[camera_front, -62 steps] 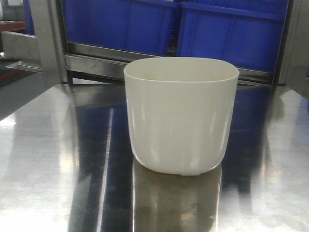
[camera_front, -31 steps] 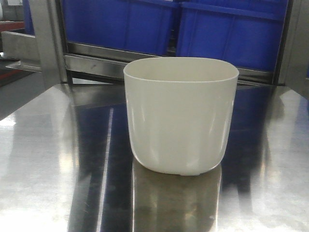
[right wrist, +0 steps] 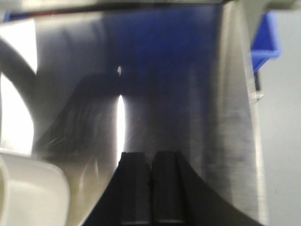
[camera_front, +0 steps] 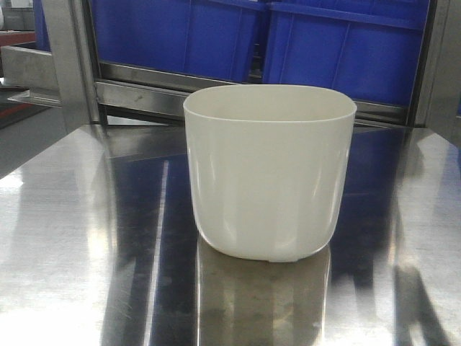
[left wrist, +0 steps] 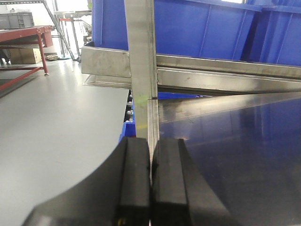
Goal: Move white bin to right shelf second layer
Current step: 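Move the right gripper toward the white bin's rim, then close the right gripper on the white bin's rim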
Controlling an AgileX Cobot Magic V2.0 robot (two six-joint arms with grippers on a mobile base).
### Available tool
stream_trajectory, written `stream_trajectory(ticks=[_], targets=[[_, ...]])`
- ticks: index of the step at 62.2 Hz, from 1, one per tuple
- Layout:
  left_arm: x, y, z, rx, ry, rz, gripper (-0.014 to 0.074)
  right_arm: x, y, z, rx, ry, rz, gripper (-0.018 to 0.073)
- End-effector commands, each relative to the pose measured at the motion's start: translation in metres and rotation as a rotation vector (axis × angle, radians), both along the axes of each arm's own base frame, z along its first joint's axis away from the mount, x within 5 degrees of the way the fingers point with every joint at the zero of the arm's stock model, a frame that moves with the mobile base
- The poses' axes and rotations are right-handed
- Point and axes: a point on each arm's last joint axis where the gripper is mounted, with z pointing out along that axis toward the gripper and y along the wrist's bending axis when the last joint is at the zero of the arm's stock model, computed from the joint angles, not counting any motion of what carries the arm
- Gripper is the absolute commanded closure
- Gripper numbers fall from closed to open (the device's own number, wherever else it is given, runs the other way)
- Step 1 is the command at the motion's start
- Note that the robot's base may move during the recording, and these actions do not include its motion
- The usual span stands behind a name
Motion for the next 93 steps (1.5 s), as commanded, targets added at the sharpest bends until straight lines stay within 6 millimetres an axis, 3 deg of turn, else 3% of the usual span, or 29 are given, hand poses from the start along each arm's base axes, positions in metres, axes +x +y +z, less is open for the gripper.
stream_trajectory(ticks=[1,5,8,18,21,51,93], targets=[[0.0,0.0,-0.004,-0.019,-0.061,-0.002,0.0512,0.011,0.014,0.022,0.01,-0.046,0.049,0.0508],[0.0,0.0,-0.004,-0.019,-0.061,-0.002,0.0512,0.018,0.026,0.024,0.005,-0.021,0.086,0.048],[0.0,0.0,-0.004,-0.019,-0.061,-0.002,0.0512,0.022,0.034,0.024,0.003,-0.007,0.113,0.0407],[0.0,0.0,-0.004,-0.019,-0.061,-0.002,0.0512,0.025,0.056,0.028,0.008,-0.028,0.184,-0.0004],[0.0,0.0,-0.004,-0.019,-0.061,-0.002,0.0512,0.023,0.061,0.028,0.009,-0.031,0.201,-0.0049],[0.0,0.0,-0.004,-0.019,-0.061,-0.002,0.0512,0.011,0.089,0.016,-0.024,0.076,0.313,-0.0055],[0.0,0.0,-0.004,-0.019,-0.061,-0.002,0.0512,0.043,0.109,-0.036,-0.069,0.219,0.322,-0.0055]])
